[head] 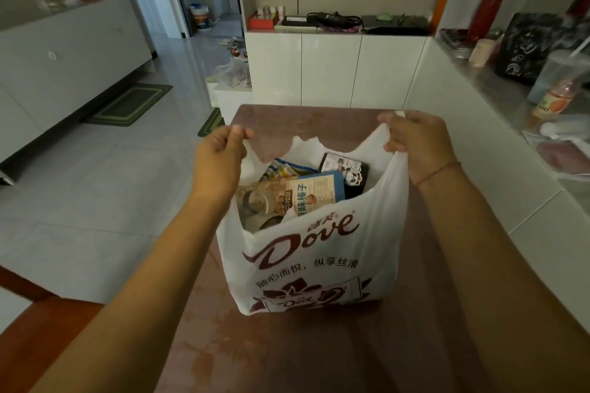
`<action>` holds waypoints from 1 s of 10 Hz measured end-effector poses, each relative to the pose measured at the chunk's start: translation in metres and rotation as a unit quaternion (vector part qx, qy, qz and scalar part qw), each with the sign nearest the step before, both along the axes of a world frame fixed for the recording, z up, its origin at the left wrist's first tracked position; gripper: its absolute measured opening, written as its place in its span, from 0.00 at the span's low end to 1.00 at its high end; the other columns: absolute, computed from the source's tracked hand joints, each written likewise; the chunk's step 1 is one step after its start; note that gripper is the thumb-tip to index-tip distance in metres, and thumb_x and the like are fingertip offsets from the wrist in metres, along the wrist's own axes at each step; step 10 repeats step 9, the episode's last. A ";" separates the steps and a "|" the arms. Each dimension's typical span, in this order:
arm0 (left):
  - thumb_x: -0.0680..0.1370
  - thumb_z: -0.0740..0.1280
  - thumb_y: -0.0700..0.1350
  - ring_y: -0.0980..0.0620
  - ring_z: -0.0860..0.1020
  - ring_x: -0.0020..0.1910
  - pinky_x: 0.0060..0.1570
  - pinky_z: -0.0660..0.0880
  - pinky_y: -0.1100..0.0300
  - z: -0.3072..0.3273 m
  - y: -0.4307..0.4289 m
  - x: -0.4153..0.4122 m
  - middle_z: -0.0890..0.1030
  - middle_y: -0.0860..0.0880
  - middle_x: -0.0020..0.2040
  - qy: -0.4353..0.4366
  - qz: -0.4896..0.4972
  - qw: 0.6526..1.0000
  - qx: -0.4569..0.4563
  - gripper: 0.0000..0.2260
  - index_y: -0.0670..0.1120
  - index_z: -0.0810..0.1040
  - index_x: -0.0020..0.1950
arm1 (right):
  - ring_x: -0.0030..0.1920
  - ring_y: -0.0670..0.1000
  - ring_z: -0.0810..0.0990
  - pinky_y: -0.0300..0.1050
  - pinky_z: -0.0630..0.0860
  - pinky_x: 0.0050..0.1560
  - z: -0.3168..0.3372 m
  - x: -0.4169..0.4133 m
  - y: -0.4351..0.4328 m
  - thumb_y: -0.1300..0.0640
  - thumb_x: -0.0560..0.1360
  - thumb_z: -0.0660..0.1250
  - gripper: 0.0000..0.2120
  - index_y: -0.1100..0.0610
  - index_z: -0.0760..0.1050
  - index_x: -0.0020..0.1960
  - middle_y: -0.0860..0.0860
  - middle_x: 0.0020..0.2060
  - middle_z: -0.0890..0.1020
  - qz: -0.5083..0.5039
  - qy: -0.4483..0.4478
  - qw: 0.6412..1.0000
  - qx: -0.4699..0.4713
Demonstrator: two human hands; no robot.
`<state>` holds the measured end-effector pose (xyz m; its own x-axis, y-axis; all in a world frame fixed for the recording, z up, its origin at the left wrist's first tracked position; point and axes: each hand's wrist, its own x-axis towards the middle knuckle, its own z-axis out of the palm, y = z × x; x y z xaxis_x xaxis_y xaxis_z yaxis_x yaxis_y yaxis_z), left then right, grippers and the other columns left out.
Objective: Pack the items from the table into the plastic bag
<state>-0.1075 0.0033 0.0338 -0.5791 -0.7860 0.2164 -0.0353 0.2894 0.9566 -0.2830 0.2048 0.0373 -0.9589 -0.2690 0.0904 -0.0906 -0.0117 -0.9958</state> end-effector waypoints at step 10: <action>0.76 0.53 0.63 0.51 0.76 0.53 0.51 0.76 0.46 -0.082 0.005 0.002 0.78 0.51 0.55 -0.106 -0.001 0.980 -0.169 0.20 0.55 0.73 0.59 | 0.75 0.48 0.55 0.53 0.53 0.73 -0.079 0.028 -0.003 0.31 0.70 0.55 0.33 0.39 0.59 0.72 0.42 0.75 0.58 0.161 0.249 0.862 0.411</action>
